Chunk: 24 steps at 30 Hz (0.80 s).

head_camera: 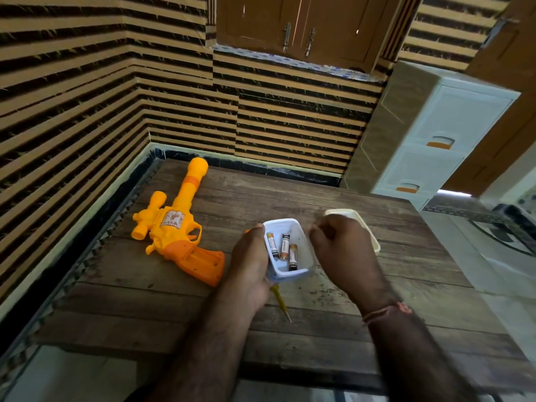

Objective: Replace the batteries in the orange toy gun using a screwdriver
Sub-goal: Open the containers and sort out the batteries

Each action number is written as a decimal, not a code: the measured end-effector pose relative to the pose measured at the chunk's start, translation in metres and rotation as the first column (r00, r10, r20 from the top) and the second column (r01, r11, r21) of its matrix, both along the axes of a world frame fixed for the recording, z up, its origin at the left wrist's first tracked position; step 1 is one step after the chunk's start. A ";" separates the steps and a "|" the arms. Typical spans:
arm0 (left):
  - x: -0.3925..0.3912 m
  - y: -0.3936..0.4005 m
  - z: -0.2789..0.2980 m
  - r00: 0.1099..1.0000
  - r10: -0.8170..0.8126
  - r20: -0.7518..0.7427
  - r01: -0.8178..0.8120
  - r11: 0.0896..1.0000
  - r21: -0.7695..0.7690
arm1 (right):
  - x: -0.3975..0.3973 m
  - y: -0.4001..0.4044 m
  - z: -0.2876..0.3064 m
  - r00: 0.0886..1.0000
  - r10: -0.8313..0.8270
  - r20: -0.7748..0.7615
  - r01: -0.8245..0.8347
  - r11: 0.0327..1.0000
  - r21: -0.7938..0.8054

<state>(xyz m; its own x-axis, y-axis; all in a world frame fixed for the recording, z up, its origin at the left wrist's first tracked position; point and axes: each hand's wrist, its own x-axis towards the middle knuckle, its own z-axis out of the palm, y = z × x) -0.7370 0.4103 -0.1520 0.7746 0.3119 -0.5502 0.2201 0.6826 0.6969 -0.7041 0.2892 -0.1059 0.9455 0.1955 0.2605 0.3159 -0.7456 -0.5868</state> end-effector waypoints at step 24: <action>-0.001 -0.018 -0.001 0.992 0.051 0.114 -0.090 0.924 0.371 | 0.000 -0.027 -0.064 0.961 -0.260 -0.092 0.273 0.945 0.183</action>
<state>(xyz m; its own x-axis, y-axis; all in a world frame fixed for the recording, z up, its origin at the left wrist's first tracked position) -0.7384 0.3918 -0.1526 0.7879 0.5357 -0.3036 0.0971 0.3789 0.9203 -0.7040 0.2626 -0.1700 0.9724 -0.1134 0.2039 0.0771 -0.6685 -0.7397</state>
